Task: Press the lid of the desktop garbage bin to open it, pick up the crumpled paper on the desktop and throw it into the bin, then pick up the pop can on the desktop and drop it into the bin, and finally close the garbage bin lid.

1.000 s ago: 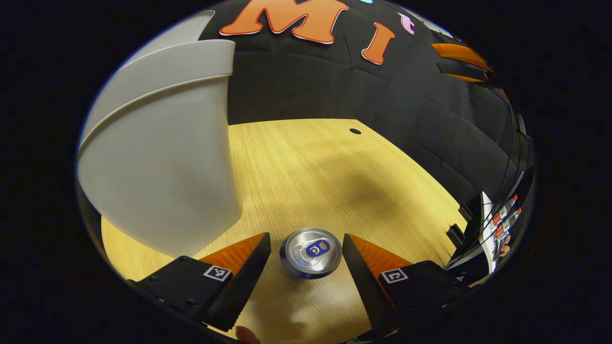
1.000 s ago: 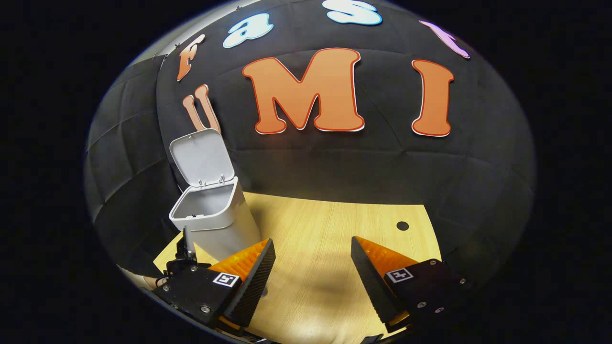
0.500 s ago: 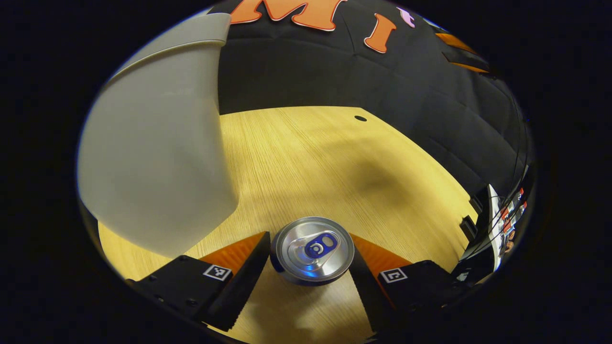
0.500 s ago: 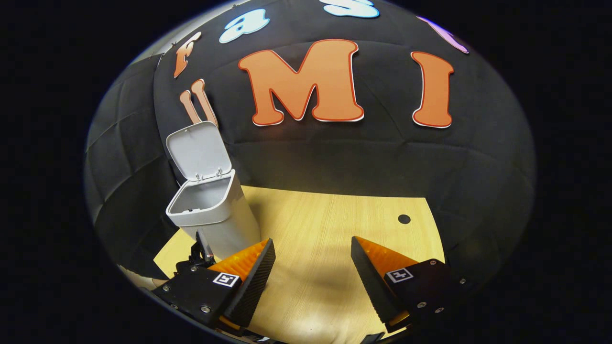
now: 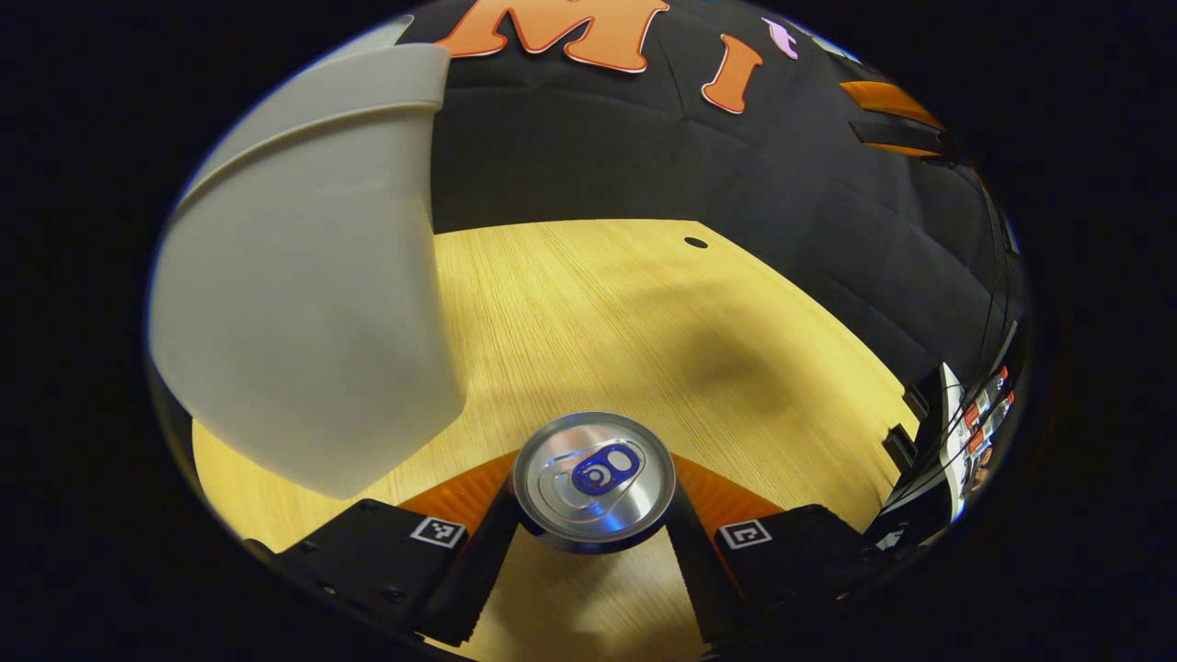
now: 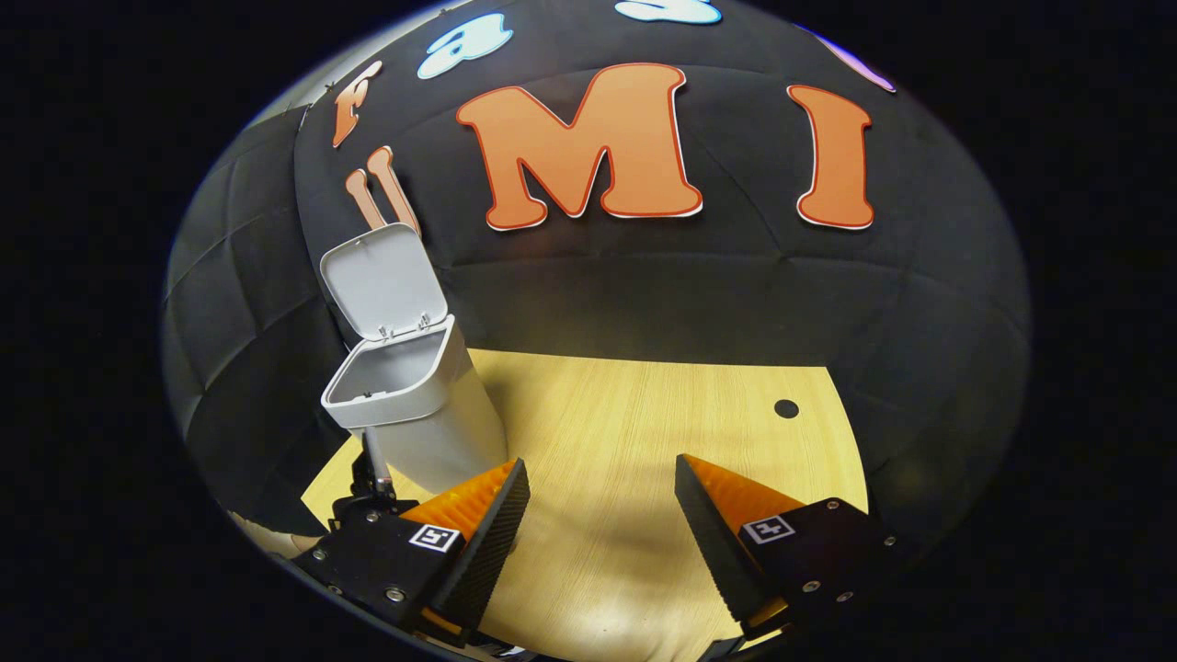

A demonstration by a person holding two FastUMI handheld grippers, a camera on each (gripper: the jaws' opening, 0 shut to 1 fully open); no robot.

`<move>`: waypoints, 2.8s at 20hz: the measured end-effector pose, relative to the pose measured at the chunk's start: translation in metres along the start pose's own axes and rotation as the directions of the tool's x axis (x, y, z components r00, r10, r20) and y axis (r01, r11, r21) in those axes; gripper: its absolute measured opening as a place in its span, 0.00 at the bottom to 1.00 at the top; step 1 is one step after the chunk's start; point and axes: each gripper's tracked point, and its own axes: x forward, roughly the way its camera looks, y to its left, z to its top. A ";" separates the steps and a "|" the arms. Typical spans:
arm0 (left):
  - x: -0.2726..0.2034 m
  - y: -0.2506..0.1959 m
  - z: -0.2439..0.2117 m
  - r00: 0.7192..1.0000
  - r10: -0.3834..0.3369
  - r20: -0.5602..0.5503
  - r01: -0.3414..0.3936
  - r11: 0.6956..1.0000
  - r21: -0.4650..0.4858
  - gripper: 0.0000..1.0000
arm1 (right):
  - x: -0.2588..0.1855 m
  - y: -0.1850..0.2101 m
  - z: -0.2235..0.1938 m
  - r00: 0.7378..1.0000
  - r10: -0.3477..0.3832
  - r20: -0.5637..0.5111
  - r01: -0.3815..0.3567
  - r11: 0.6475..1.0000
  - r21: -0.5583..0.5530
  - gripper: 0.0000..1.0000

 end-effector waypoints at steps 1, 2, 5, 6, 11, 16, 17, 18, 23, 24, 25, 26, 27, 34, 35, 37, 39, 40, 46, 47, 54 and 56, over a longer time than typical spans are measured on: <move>-0.007 0.000 0.006 1.000 0.001 0.004 -0.001 1.000 0.000 0.84 | -0.001 0.000 0.001 1.000 0.004 0.003 -0.004 1.000 0.002 0.96; -0.015 0.000 0.012 1.000 -0.001 0.011 0.001 1.000 -0.002 0.84 | -0.001 0.001 0.001 1.000 0.008 0.007 -0.008 1.000 0.005 0.96; -0.040 -0.005 0.039 0.999 -0.027 0.047 0.027 1.000 -0.010 0.84 | 0.000 0.001 0.007 1.000 0.019 0.021 -0.019 1.000 0.016 0.96; -0.051 -0.007 0.048 0.998 -0.030 0.062 0.031 0.999 -0.008 0.84 | 0.000 0.002 0.008 0.999 0.025 0.027 -0.026 0.999 0.023 0.96; -0.112 -0.008 0.112 0.983 -0.015 0.184 0.003 0.998 0.065 0.84 | 0.003 0.003 0.018 0.998 0.038 0.052 -0.040 0.999 0.031 0.96; -0.167 -0.005 0.164 0.963 -0.018 0.269 0.002 0.998 0.059 0.84 | 0.008 0.009 0.026 0.996 0.060 0.073 -0.063 0.997 0.040 0.96; -0.177 -0.001 0.174 0.959 -0.014 0.282 -0.002 0.998 0.056 0.84 | 0.010 0.010 0.027 0.995 0.063 0.075 -0.066 0.997 0.040 0.95; -0.184 0.006 0.183 0.956 -0.004 0.293 -0.011 0.999 0.049 0.84 | 0.011 0.011 0.028 0.995 0.065 0.076 -0.068 0.997 0.040 0.96; -0.218 0.053 0.230 0.928 0.080 0.365 -0.103 0.994 0.045 0.84 | 0.016 0.013 0.040 0.993 0.071 0.093 -0.074 0.997 0.031 0.95; -0.223 0.066 0.241 0.918 0.104 0.381 -0.129 0.991 0.040 0.83 | 0.017 0.014 0.042 0.993 0.071 0.097 -0.074 0.997 0.032 0.95; -0.226 0.078 0.246 0.911 0.124 0.393 -0.149 0.988 0.032 0.83 | 0.017 0.013 0.045 0.992 0.070 0.102 -0.074 0.997 0.033 0.95; -0.228 0.091 0.251 0.904 0.147 0.401 -0.167 0.986 0.017 0.83 | 0.018 0.014 0.046 0.992 0.070 0.103 -0.074 0.997 0.033 0.95; -0.229 0.104 0.257 0.898 0.163 0.408 -0.178 0.984 -0.003 0.83 | 0.019 0.014 0.047 0.992 0.068 0.105 -0.071 0.997 0.031 0.95; -0.189 0.181 0.260 0.916 0.233 0.328 -0.200 0.971 -0.132 0.83 | 0.020 0.006 0.042 0.995 0.033 0.090 -0.036 0.999 0.029 0.96; -0.181 0.186 0.254 0.924 0.228 0.306 -0.191 0.970 -0.147 0.84 | 0.020 0.005 0.041 0.996 0.028 0.087 -0.031 0.999 0.032 0.95; -0.169 0.194 0.245 0.935 0.227 0.273 -0.181 0.966 -0.184 0.83 | 0.020 0.002 0.038 0.997 0.018 0.080 -0.021 0.999 0.038 0.95; -0.156 0.204 0.239 0.934 0.249 0.255 -0.203 0.960 -0.194 0.84 | 0.018 0.000 0.034 0.997 0.009 0.074 -0.012 0.999 0.043 0.96; -0.153 0.208 0.236 0.934 0.261 0.244 -0.219 0.957 -0.189 0.84 | 0.017 0.000 0.033 0.997 0.006 0.073 -0.009 0.999 0.046 0.96; -0.147 0.197 0.225 0.947 0.228 0.225 -0.183 0.962 -0.204 0.87 | 0.016 0.000 0.024 0.998 -0.004 0.056 0.001 0.999 0.052 0.96; -0.150 0.198 0.224 0.946 0.235 0.226 -0.191 0.961 -0.198 0.92 | 0.015 -0.001 0.024 0.998 -0.005 0.055 0.002 0.999 0.053 0.96; -0.163 0.196 0.226 0.933 0.263 0.244 -0.215 0.955 -0.207 0.94 | 0.013 0.006 0.021 0.998 0.009 0.054 -0.012 0.999 0.049 0.96; -0.168 0.201 0.224 0.925 0.294 0.241 -0.245 0.945 -0.216 0.95 | 0.011 0.007 0.020 0.998 0.012 0.054 -0.014 0.999 0.047 0.96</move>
